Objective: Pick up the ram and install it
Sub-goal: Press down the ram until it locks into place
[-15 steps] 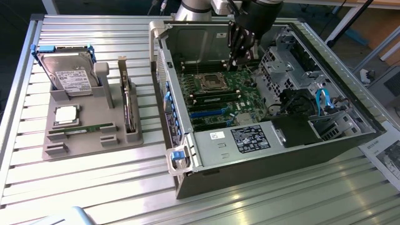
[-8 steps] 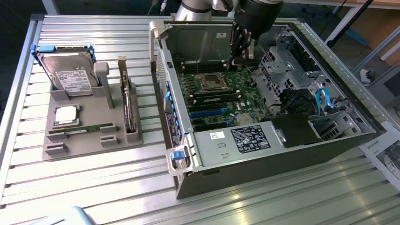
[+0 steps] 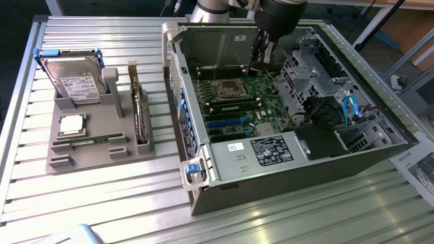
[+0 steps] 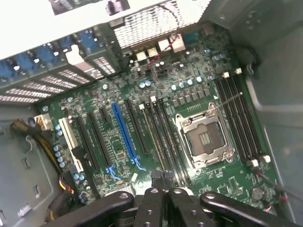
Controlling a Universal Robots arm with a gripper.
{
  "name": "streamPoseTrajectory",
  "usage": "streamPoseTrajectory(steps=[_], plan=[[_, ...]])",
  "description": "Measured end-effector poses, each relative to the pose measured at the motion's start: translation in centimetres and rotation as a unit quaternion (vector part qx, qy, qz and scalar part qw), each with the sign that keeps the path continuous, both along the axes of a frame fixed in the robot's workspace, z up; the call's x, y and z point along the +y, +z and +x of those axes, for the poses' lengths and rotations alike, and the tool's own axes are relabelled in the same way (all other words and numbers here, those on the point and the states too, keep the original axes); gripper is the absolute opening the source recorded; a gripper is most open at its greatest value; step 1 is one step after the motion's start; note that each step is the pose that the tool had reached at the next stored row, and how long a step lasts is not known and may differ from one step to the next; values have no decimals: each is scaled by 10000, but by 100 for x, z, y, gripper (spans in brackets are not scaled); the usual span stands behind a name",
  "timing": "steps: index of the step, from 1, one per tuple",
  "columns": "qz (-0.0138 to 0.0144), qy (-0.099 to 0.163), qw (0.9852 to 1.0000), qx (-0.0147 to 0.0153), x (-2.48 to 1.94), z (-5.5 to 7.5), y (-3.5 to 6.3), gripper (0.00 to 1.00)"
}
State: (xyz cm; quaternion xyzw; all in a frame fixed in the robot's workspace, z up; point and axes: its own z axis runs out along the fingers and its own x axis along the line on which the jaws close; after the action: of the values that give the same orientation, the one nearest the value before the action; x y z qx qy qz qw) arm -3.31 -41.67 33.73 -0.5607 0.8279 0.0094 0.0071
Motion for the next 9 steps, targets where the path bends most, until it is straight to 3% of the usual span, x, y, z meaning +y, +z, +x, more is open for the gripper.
streamPoseTrajectory(steps=[5, 9], plan=[[0, -591, 9983, 0, 0, 0, 0, 10], [0, -1003, 9950, 0, 0, 0, 0, 10]])
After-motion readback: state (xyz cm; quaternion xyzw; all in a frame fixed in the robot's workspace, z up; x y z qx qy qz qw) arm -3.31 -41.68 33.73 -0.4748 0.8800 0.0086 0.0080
